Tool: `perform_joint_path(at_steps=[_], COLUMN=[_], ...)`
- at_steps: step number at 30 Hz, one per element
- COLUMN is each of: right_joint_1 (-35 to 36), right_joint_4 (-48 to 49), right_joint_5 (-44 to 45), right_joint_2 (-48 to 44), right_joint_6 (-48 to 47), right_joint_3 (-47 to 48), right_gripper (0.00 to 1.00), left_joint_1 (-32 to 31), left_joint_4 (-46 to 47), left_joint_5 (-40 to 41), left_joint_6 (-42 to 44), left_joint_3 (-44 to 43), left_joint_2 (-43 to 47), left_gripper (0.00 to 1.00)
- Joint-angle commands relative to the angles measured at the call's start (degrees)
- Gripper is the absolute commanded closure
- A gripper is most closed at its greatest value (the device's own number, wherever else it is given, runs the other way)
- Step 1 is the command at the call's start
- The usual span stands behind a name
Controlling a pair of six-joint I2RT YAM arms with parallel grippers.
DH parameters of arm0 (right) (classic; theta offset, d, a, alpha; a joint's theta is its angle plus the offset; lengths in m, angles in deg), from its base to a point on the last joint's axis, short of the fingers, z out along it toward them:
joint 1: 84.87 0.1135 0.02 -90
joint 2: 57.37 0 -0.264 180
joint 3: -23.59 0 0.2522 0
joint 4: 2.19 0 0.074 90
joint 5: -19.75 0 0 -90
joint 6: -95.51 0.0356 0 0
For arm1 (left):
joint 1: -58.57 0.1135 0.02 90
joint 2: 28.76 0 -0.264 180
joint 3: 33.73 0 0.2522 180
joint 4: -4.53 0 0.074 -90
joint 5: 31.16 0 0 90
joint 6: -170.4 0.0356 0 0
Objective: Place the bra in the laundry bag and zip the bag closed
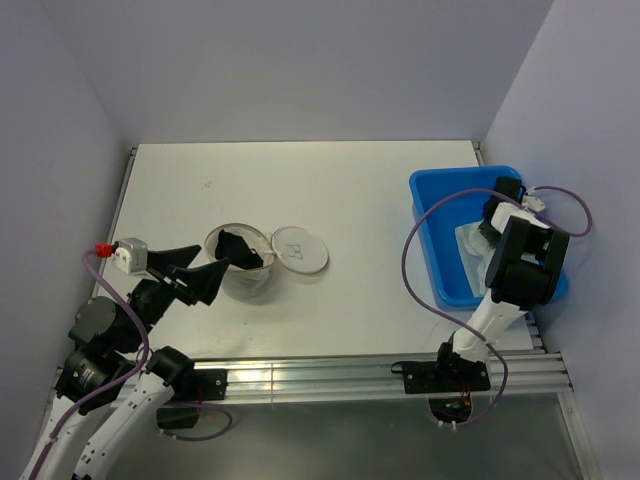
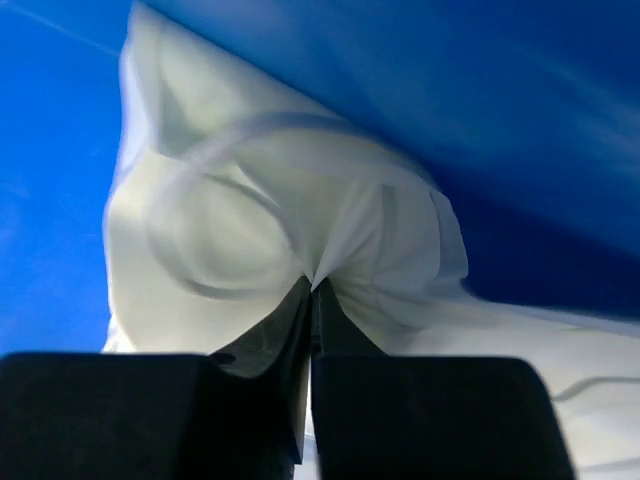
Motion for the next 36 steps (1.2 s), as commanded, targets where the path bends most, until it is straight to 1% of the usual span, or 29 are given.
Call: perform_joint_path(at_steps=[1, 3, 4, 6, 7, 9, 10, 11, 12, 13, 15, 16, 18, 20, 21, 22, 24, 27, 30, 31, 32, 33, 35, 36], right_joint_1=[0.1, 0.7, 1.6, 2.9, 3.8, 8.4, 10.7, 15.3, 17.5, 19.3, 23.9, 25.9, 30.1, 32.3, 34.6, 35.8, 39.2, 42.3, 43.1, 43.2, 43.3, 43.3, 43.2, 43.2], right_joint_4=[3.5, 6.6, 9.6, 12.3, 13.6, 15.6, 16.8, 16.9, 16.3, 15.9, 14.6, 14.0, 13.3, 11.5, 10.4, 8.4, 5.8, 3.8, 1.9, 1.7, 2.0, 3.7, 7.1, 10.1], right_joint_5=[-1.3, -1.6, -1.8, -3.5, -4.5, -4.2, -2.8, -1.1, 1.0, 0.9, 0.0, -0.4, -1.6, -6.5, -8.2, -11.6, -15.1, -20.1, -24.6, -26.2, -26.3, -25.8, -24.0, -22.8], right_joint_2=[-5.1, -9.3, -14.4, -20.3, -26.6, -33.1, -38.8, -41.3, -43.3, -46.9, -50.0, -53.0, -55.8, -58.9, -59.6, -61.1, -63.8, -67.7, -69.4, -69.4, -69.2, -68.8, -67.5, -64.4], right_joint_6=[0.4, 0.1, 0.2, 1.0, 1.6, 1.3, 0.6, -0.8, -1.3, -1.4, -1.5, -1.4, -0.9, 0.4, 0.9, 1.7, 3.8, 7.7, 11.4, 13.3, 13.9, 14.6, 16.4, 16.6], right_joint_3=[-0.5, -4.2, -5.5, -9.1, -9.9, -12.1, -12.3, -11.8, -11.2, -9.6, -8.2, -7.2, -5.2, -2.8, -2.0, -0.9, -0.8, -4.9, -10.4, -13.7, -15.6, -19.9, -24.1, -26.5], right_gripper=[1.0, 1.0, 1.0, 1.0, 1.0, 1.0, 1.0, 1.0, 1.0, 1.0, 1.0, 1.0, 1.0, 1.0, 1.0, 1.0, 1.0, 1.0, 1.0, 1.0, 1.0, 1.0, 1.0, 1.0], left_joint_1=[-0.1, -0.1, -0.1, -0.2, -0.1, 0.0, 0.2, 0.3, 0.5, 0.7, 0.9, 1.2, 1.4, 1.8, 1.9, 2.4, 3.1, 4.1, 4.6, 4.6, 4.6, 4.6, 4.6, 4.6], left_joint_4=[0.8, 0.9, 1.0, 1.0, 0.9, 1.0, 1.0, 1.1, 1.2, 1.3, 1.3, 1.3, 1.3, 1.4, 1.5, 2.0, 2.7, 3.8, 5.6, 6.6, 7.0, 7.4, 9.2, 10.0], left_joint_5=[0.8, 0.7, 0.6, 0.8, 0.8, 0.8, 0.8, 0.6, 0.5, 0.4, 0.0, 0.0, -0.1, -0.3, -0.6, -1.3, -2.8, -4.8, -8.3, -10.8, -12.0, -13.1, -16.1, -16.9], left_joint_6=[1.2, 1.2, 1.2, 1.2, 1.2, 1.2, 1.2, 1.2, 1.1, 1.1, 1.1, 1.1, 0.9, 0.9, 0.7, 0.6, 0.2, -0.3, -1.3, -1.7, -2.4, -3.0, -5.1, -5.8], left_joint_3=[-0.8, -0.8, -0.8, -0.8, -0.8, -0.8, -0.8, -0.7, -0.6, -0.6, -0.5, -0.5, -0.6, -0.5, -0.6, -0.4, -0.3, 0.0, -0.1, -0.4, -0.6, -1.1, -1.5, -1.6], left_joint_2=[-0.2, -0.6, -0.9, -1.2, -1.3, -1.8, -1.9, -2.1, -2.4, -2.7, -3.3, -3.9, -4.5, -5.4, -5.8, -6.4, -7.1, -9.3, -11.4, -13.4, -14.2, -16.5, -18.6, -20.6], left_gripper=[0.1, 0.1, 0.1, 0.1, 0.1, 0.1, 0.11, 0.11, 0.11, 0.11, 0.11, 0.11, 0.11, 0.12, 0.12, 0.12, 0.12, 0.13, 0.14, 0.14, 0.15, 0.15, 0.16, 0.18])
